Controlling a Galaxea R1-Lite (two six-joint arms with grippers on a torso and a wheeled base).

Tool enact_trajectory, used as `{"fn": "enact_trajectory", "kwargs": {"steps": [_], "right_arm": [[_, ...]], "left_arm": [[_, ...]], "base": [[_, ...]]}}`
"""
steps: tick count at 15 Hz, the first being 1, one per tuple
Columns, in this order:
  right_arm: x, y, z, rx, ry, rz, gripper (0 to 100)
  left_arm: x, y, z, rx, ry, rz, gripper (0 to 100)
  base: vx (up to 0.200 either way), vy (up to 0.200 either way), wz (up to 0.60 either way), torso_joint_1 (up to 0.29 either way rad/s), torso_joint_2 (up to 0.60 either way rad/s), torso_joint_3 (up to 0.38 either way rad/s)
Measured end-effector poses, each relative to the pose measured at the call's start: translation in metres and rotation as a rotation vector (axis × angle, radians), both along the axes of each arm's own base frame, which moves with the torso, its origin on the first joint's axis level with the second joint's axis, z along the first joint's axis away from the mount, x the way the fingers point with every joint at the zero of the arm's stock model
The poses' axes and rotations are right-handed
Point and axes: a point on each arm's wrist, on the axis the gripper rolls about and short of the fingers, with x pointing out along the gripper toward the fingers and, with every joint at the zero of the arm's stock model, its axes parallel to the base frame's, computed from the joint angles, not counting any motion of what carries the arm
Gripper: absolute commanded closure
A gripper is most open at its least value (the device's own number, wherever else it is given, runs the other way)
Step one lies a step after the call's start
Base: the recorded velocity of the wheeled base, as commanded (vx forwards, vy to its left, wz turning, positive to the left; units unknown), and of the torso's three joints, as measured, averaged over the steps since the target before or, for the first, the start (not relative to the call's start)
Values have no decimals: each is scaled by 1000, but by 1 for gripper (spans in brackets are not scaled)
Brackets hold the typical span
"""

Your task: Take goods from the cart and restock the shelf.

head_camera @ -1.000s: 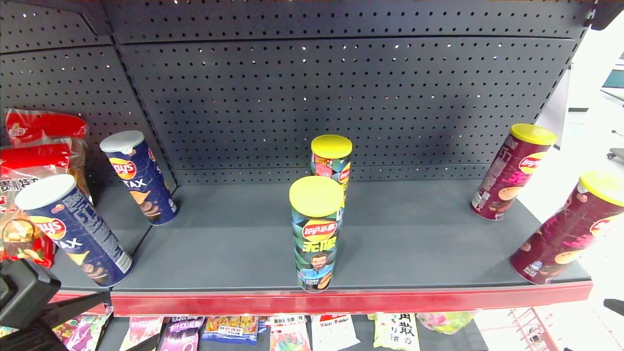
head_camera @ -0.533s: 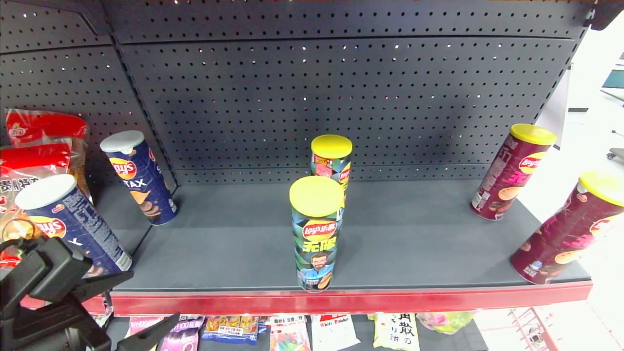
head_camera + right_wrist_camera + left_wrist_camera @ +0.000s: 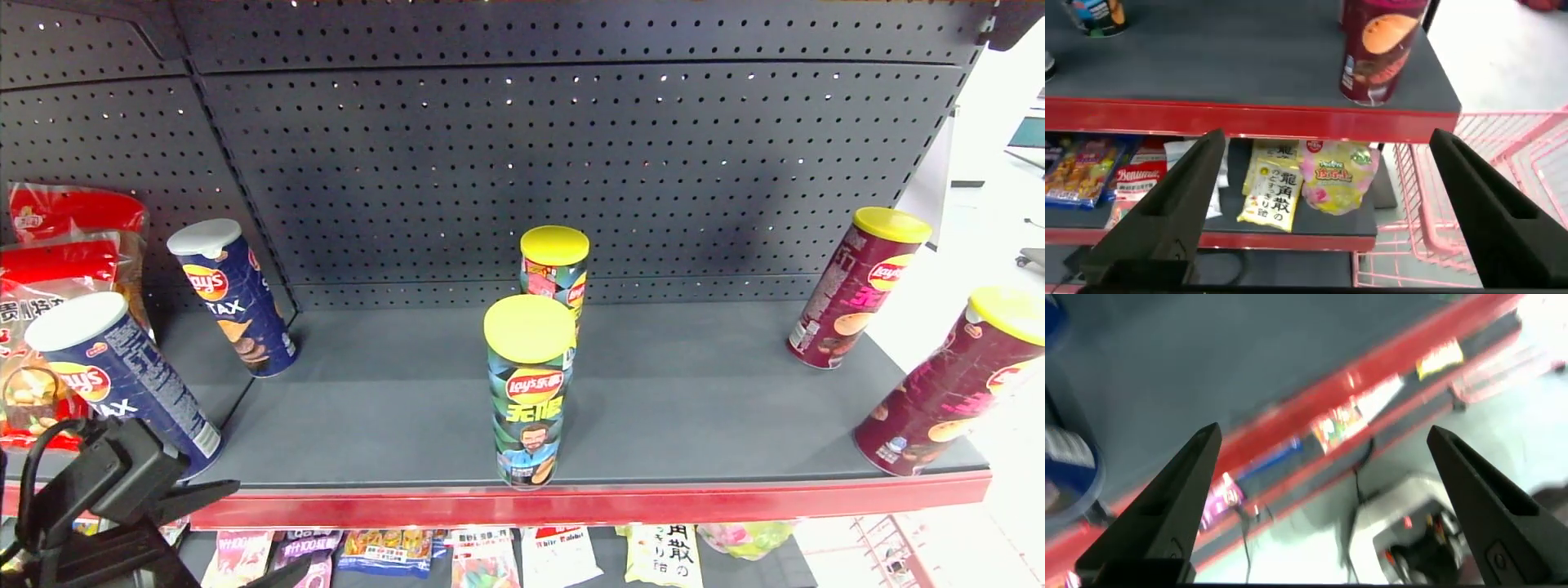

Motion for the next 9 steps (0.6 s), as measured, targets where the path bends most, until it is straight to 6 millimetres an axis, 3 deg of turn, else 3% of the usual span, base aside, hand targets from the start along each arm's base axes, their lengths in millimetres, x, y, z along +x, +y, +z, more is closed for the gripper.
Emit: {"fn": "enact_trajectory", "kwargs": {"steps": [3,9], "right_arm": [[0,-1,-4,80,2,-69,0],[0,-1,-4,79,1,-72,0]], "left_arm": [[-16,5,-2,11,44,1,0],[-23,7,2,-9,6,5,0]], "base": [[0,0,0,0,0,0],[0,0,0,0,0,0]]}}
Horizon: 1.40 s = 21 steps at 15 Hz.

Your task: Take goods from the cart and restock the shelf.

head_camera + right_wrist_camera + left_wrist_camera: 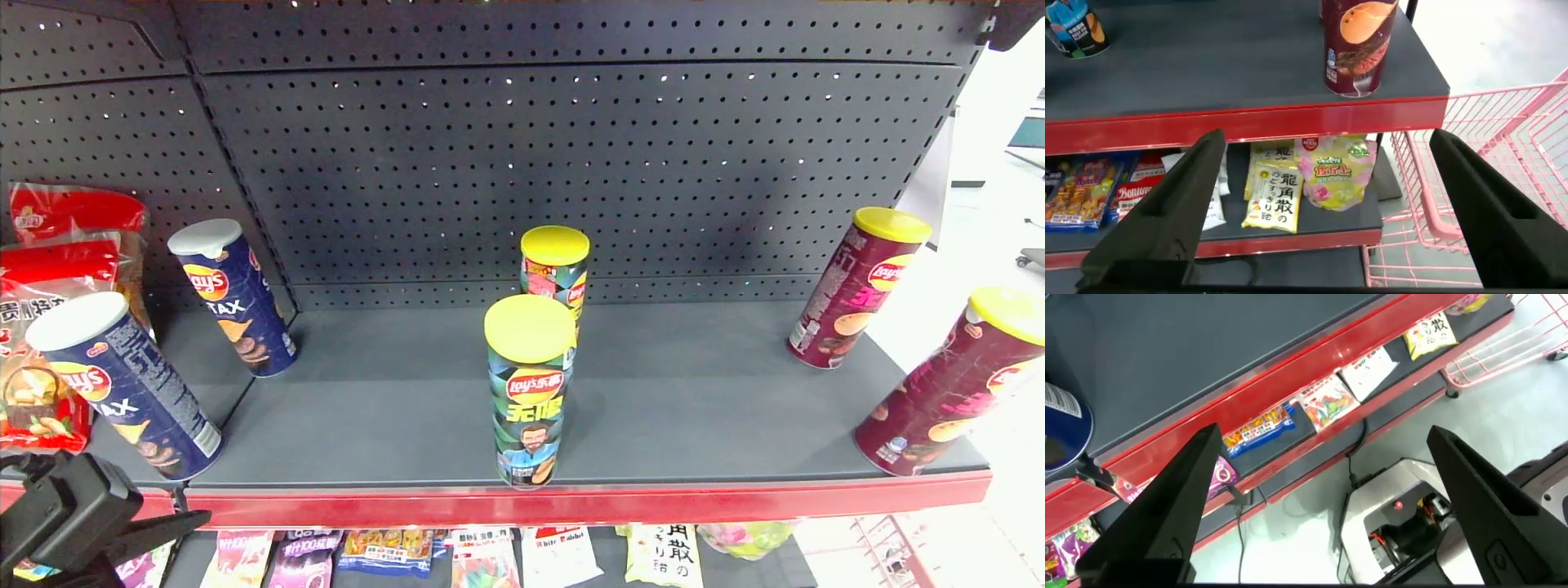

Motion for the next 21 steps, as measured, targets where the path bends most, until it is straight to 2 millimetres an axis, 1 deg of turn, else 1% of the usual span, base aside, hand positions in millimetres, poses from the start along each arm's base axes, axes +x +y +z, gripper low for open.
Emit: {"fn": "enact_trajectory", "kwargs": {"steps": [3,6,13,16,21], "right_arm": [[0,0,0,-2,0,-4,0],[0,0,0,2,0,-5,0],[0,0,0,-2,1,-4,0],[0,0,0,-5,2,-3,0],[0,0,0,-3,4,-4,0]], "left_arm": [[-2,1,-1,1,-2,-1,0],[-4,1,-2,2,-3,-2,0],[-5,2,-1,-2,-18,-1,0],[-6,2,-1,-4,-23,0,0],[-6,2,0,-5,-28,-1,0]], "base": [[0,0,0,0,0,0],[0,0,600,-4,1,1],[0,0,0,0,0,0],[0,0,-600,2,2,1],[0,0,0,0,0,0]]}}
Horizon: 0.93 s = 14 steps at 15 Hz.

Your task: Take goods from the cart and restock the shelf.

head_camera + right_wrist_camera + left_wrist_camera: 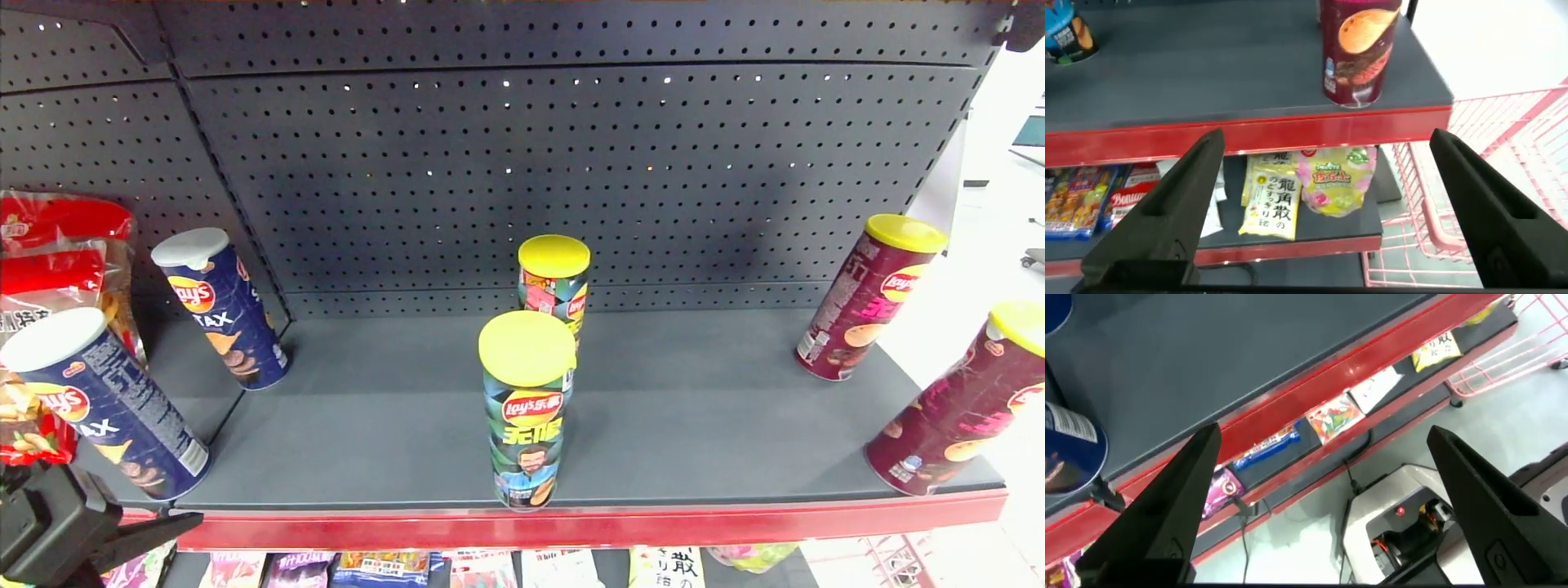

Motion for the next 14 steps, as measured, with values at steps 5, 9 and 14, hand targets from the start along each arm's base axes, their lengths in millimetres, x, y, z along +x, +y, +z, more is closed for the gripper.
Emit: {"fn": "enact_trajectory", "kwargs": {"steps": [5,9,14], "right_arm": [[0,-1,3,19,-9,-50,0],[0,1,3,4,-5,1,0],[1,3,1,18,9,156,0]], "left_arm": [[7,-4,3,5,11,-19,0],[22,-15,11,10,33,-67,0],[34,-24,12,25,64,-97,0]], "base": [[0,0,0,0,0,0],[0,0,0,0,0,0],[0,0,0,0,0,0]]}}
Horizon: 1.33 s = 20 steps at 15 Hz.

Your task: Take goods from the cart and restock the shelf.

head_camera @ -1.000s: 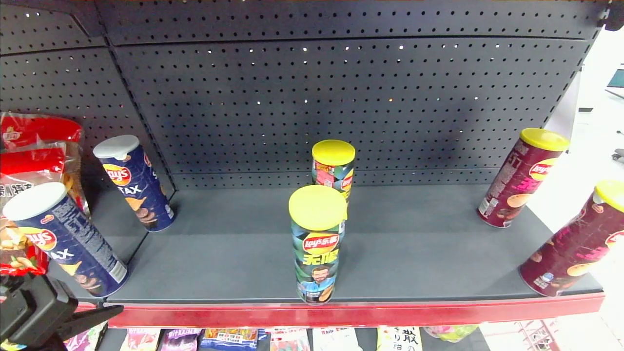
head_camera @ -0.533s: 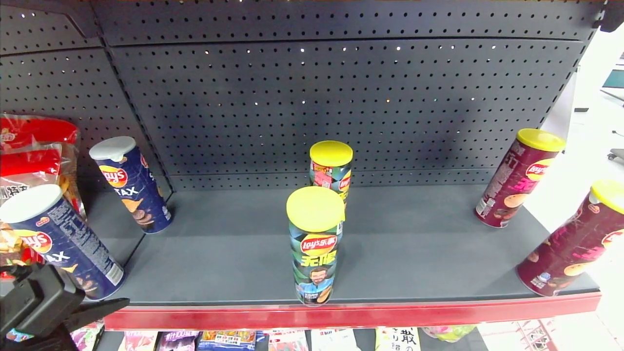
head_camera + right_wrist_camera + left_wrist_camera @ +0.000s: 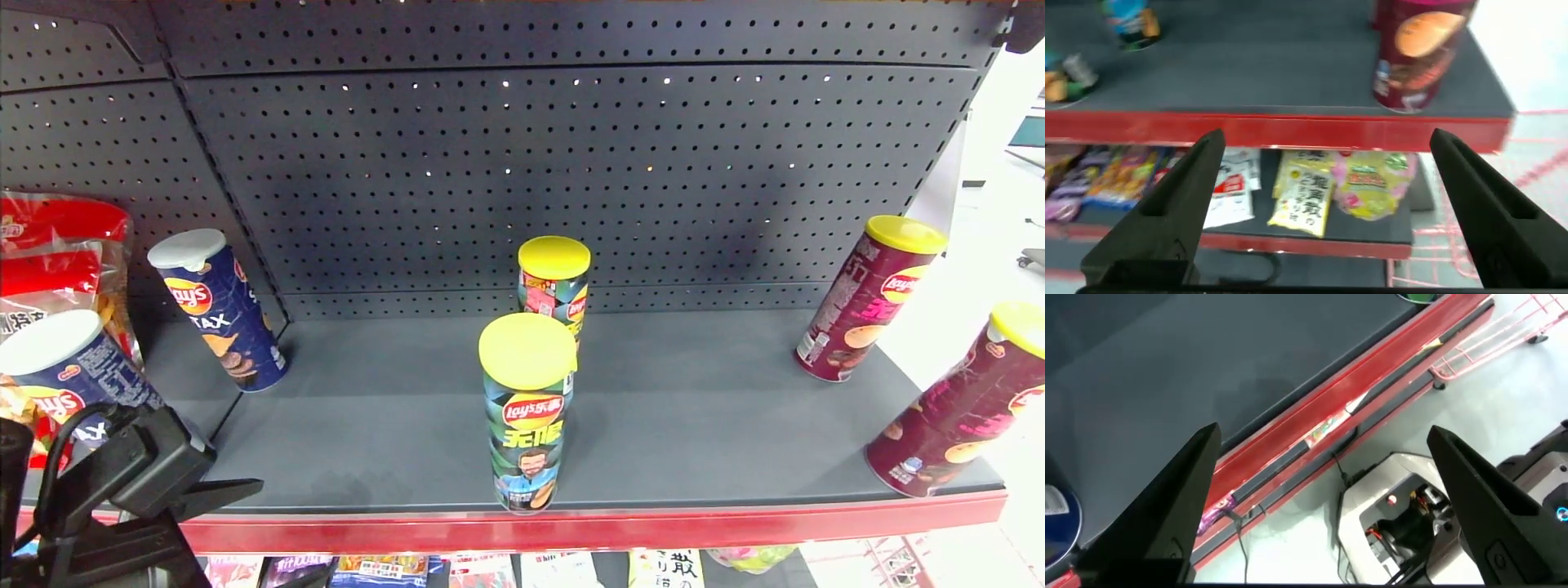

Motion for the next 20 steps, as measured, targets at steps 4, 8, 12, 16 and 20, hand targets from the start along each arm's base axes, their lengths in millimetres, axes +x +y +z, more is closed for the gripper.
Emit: {"fn": "enact_trajectory", "kwargs": {"steps": [4,8,12,16,20], "right_arm": [[0,-4,4,-30,-1,51,0],[-6,-9,-1,-9,-84,-157,0],[-8,-8,-3,11,-115,-97,0],[-7,-8,-6,-16,-108,-103,0],[-6,-8,-10,-19,-95,-109,0]], "left_arm": [[1,-1,-1,13,3,6,0],[6,-13,4,2,-28,-52,0],[17,-26,2,-2,-49,-82,0],[20,-33,-1,1,-35,-105,0],[21,-39,-1,-10,-24,-122,0]], "base": [[0,0,0,0,0,0],[0,0,0,0,0,0],[0,0,0,0,0,0],[0,0,0,0,0,0],[0,0,0,0,0,0]]}}
